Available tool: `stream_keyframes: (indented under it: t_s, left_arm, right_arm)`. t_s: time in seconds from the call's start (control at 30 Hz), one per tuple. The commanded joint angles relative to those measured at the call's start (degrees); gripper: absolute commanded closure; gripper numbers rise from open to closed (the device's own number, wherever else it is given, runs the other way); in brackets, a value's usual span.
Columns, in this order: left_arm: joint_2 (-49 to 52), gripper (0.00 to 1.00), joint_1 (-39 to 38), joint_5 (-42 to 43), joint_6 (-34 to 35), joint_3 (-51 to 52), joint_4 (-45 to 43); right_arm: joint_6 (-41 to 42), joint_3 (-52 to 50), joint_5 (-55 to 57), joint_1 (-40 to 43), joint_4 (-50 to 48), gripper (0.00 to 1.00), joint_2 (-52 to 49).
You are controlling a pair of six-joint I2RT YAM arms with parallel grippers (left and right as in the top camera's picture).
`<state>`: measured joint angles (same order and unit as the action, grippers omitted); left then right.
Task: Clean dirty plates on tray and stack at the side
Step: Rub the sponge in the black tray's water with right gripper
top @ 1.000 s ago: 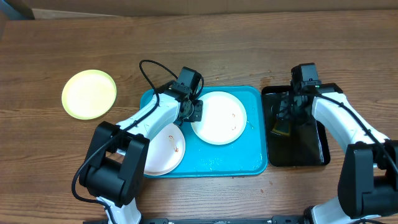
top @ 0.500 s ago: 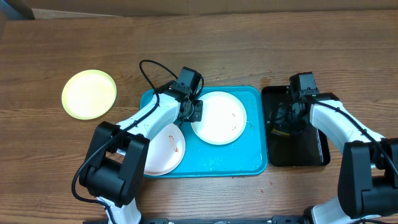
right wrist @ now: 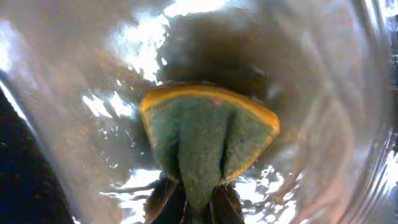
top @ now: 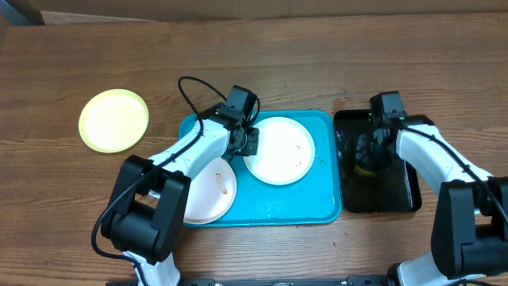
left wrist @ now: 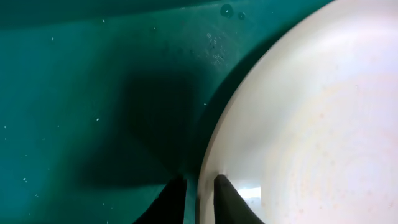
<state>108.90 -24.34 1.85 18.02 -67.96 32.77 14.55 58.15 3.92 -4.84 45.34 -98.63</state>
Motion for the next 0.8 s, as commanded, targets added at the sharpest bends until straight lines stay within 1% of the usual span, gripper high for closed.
stream_keyframes:
  t_s: [0.0, 0.07, 0.2, 0.23, 0.33, 0.37, 0.57, 0.63, 0.7, 0.77]
  left_arm:
    - [0.50, 0.79, 0.39, -0.39, -0.22, -0.66, -0.02]
    - [0.50, 0.79, 0.33, -0.39, -0.20, -0.66, -0.02]
    - [0.50, 0.79, 0.31, -0.44, -0.22, -0.66, -0.04]
    - [0.50, 0.82, 0.31, -0.63, -0.22, -0.66, -0.09]
    - [0.50, 0.94, 0.33, -0.83, -0.22, -0.66, -0.24]
    - [0.50, 0.96, 0.33, -0.81, -0.22, -0.66, -0.22]
    - [0.50, 0.96, 0.31, -0.72, -0.04, -0.66, -0.28]
    - [0.50, 0.96, 0.31, -0.37, 0.94, -0.66, 0.04]
    - [0.50, 0.96, 0.33, -0.35, 4.70, -0.66, 1.18]
    - [0.50, 0.96, 0.33, -0.11, 8.31, -0.66, 2.19]
  right_arm:
    - [-1.03, 5.97, 5.31, 0.42, 3.67, 0.96, 2.54]
    - [-1.03, 7.65, 5.31, 0.42, 5.88, 0.96, 2.56]
    - [-1.05, 8.31, 5.44, 0.42, 6.69, 0.96, 2.54]
    - [-1.05, 8.31, 5.49, 0.42, 6.99, 0.96, 2.54]
    - [-1.05, 8.31, 5.49, 0.42, 8.87, 0.96, 2.54]
    - [-1.16, 8.31, 5.55, 0.42, 9.44, 0.96, 2.54]
    - [-1.49, 9.01, 7.06, 0.42, 10.78, 0.96, 2.56]
    - [-1.46, 9.11, 7.63, 0.42, 10.49, 0.96, 2.56]
    - [-1.49, 9.11, 8.35, 0.42, 10.29, 0.96, 2.45]
    - [-1.46, 9.11, 13.29, 0.02, 11.06, 0.96, 2.47]
